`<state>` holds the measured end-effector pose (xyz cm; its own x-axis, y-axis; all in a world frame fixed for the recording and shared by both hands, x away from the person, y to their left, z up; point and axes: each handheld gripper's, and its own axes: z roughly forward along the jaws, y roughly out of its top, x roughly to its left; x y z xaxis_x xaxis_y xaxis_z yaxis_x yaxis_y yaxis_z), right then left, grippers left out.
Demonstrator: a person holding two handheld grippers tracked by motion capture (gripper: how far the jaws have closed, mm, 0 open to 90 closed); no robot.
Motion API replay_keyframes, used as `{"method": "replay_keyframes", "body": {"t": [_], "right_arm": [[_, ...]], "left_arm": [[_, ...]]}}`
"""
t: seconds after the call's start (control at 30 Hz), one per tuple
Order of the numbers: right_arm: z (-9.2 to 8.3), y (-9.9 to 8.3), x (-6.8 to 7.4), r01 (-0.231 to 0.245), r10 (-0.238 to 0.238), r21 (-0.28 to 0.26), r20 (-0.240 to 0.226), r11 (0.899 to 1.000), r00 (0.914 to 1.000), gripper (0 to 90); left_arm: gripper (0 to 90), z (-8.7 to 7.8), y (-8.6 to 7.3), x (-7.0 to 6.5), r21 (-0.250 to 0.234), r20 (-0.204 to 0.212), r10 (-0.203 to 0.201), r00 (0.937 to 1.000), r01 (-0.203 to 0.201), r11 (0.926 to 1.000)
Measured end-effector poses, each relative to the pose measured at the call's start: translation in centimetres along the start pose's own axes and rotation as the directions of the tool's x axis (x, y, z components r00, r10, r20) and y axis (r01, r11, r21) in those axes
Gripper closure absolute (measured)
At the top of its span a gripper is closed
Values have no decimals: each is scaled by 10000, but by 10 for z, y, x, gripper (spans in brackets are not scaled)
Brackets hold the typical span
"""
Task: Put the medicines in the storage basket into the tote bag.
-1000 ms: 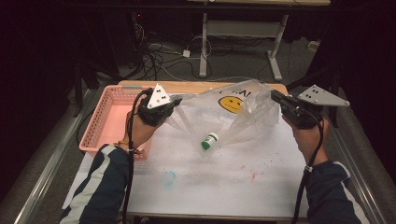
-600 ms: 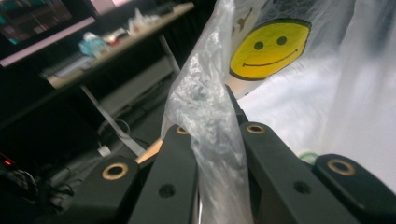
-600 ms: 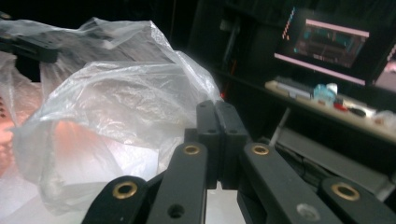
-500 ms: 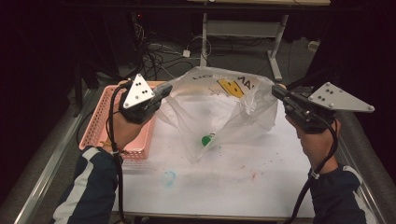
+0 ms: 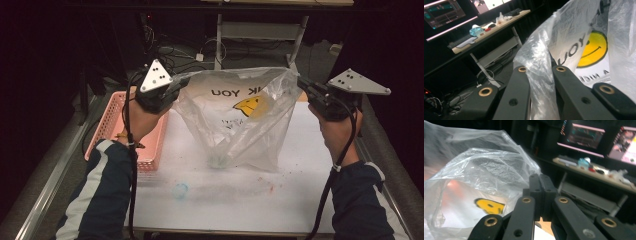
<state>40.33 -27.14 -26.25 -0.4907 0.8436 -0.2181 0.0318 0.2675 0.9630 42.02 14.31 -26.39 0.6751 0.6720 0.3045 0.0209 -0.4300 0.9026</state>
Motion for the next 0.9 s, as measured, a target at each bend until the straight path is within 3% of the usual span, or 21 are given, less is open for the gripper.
{"method": "replay_keyframes", "body": {"t": [0.13,0.23,0.33,0.43,0.53,0.63,0.7,0.9], "right_arm": [[21,-10,-18,-184,159,548,447,9983,9989,900],[33,-16,-33,-340,274,735,891,9967,9956,900],[43,-18,-44,-414,292,1048,1150,9936,9929,900],[51,-17,-50,-253,63,1298,1454,9912,9894,900],[59,-18,-55,-110,-167,1582,1723,9873,9849,900],[66,-22,-61,-69,-316,1873,2021,9823,9789,900],[68,-26,-65,-289,-107,1888,2056,9816,9786,900],[69,-34,-66,-614,198,1984,2051,9782,9785,900]], "left_arm": [[836,28,5,5,372,-325,99,9994,-87,9993],[822,43,9,11,384,-381,-104,9992,118,9992],[775,56,15,11,669,-863,134,9962,-76,9977],[667,67,21,11,923,-1330,149,9910,-25,9957],[445,68,26,11,455,-2032,-436,9782,539,9975],[366,62,30,13,-19,-1753,-961,9798,973,9953],[318,58,31,13,3,-1696,-867,9817,880,9961],[240,44,28,7,-267,-736,-932,9929,914,9955]]}}
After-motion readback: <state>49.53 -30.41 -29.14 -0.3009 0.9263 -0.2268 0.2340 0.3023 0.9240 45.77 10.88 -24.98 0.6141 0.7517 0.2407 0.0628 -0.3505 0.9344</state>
